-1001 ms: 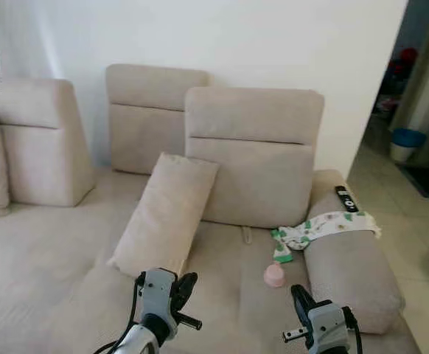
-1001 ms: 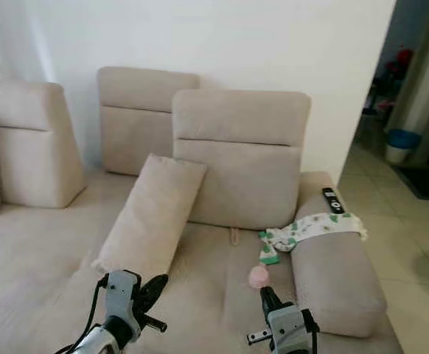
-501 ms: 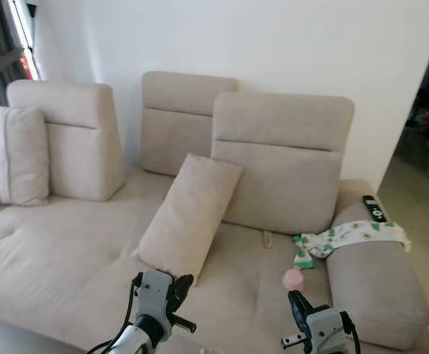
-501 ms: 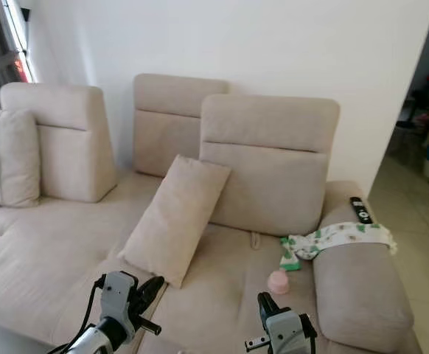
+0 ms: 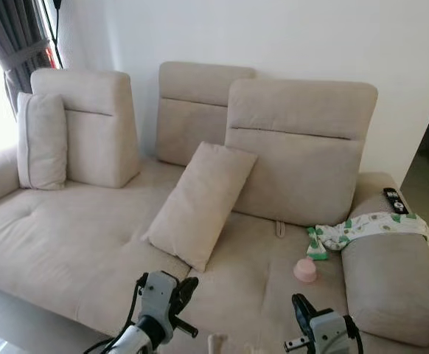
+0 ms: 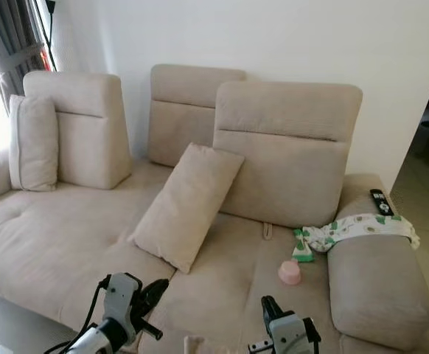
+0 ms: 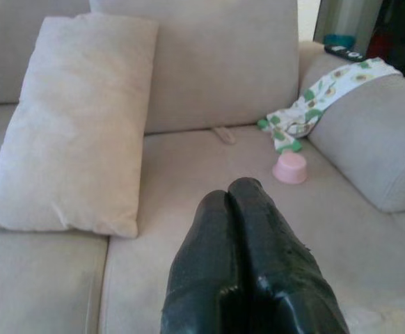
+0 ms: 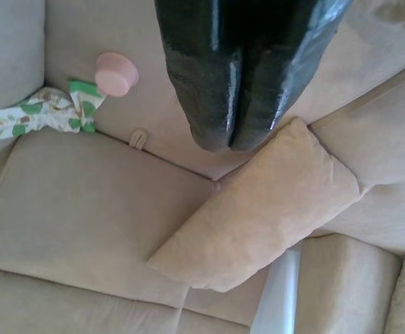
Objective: Move the pillow to the sofa from floor
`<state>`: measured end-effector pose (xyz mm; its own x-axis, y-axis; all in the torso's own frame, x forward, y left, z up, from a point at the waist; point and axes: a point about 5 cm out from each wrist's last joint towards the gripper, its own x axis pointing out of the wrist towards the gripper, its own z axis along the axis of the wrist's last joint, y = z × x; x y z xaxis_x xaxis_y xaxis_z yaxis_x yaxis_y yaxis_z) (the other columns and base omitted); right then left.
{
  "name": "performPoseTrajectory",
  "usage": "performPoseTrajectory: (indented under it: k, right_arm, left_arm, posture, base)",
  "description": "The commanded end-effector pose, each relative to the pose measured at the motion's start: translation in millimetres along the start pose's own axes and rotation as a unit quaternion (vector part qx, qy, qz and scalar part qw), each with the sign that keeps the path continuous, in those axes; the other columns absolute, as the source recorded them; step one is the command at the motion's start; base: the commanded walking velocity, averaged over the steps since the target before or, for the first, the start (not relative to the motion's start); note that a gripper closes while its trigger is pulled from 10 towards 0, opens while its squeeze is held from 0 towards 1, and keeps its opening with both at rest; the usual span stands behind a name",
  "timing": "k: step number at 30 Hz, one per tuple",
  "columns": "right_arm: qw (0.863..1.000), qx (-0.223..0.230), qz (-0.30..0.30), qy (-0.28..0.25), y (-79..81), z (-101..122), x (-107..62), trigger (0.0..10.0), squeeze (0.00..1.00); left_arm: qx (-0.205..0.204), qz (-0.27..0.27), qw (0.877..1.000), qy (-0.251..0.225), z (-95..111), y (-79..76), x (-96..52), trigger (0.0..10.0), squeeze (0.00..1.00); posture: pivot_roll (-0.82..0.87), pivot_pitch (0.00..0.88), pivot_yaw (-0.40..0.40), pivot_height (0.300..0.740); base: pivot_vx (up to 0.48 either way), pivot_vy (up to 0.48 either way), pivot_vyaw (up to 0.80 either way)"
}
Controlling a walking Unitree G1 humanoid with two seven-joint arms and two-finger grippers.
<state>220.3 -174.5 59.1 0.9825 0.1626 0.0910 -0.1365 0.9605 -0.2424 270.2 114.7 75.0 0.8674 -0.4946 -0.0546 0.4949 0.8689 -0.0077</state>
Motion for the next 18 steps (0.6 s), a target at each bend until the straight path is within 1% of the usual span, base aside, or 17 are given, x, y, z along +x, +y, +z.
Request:
performPoseTrajectory:
  k: [1, 7, 11, 18]
  right_arm:
    - [1.0, -0.003, -0.006, 0.001, -1.5, 0.3, -2.5, 10.0, 0.0]
    - [1.0, -0.008, -0.008, 0.003, -1.8, 0.0, -4.4, 10.0, 0.0]
    - [1.0, -0.002, -0.012, 0.004, -2.2, -0.6, -4.9, 10.0, 0.0]
    - [1.0, 0.005, -0.014, 0.008, -3.0, -2.1, -5.8, 10.0, 0.0]
  left_arm:
    - [0.007, -0.006, 1.0, 0.003, -1.8, -0.8, -0.1, 10.0, 0.0]
    - [0.008, -0.01, 1.0, 0.003, -2.0, -1.6, -0.9, 10.0, 0.0]
    - [0.009, -0.011, 1.0, 0.004, -2.5, -1.7, -0.6, 10.0, 0.0]
    - [0.013, -0.016, 1.0, 0.005, -2.7, -3.0, 0.3, 10.0, 0.0]
  posture:
    - [-0.07, 0.0, 0.033, 0.636]
    - [-0.07, 0.0, 0.033, 0.611]
    - [-0.07, 0.0, 0.032, 0.596]
    - [-0.08, 0.0, 0.033, 0.596]
  base:
    - [0.0, 0.0, -0.41]
    - [0.0, 0.0, 0.0]
    - [0.0, 0.0, 0.0]
    - [0.0, 0.0, 0.0]
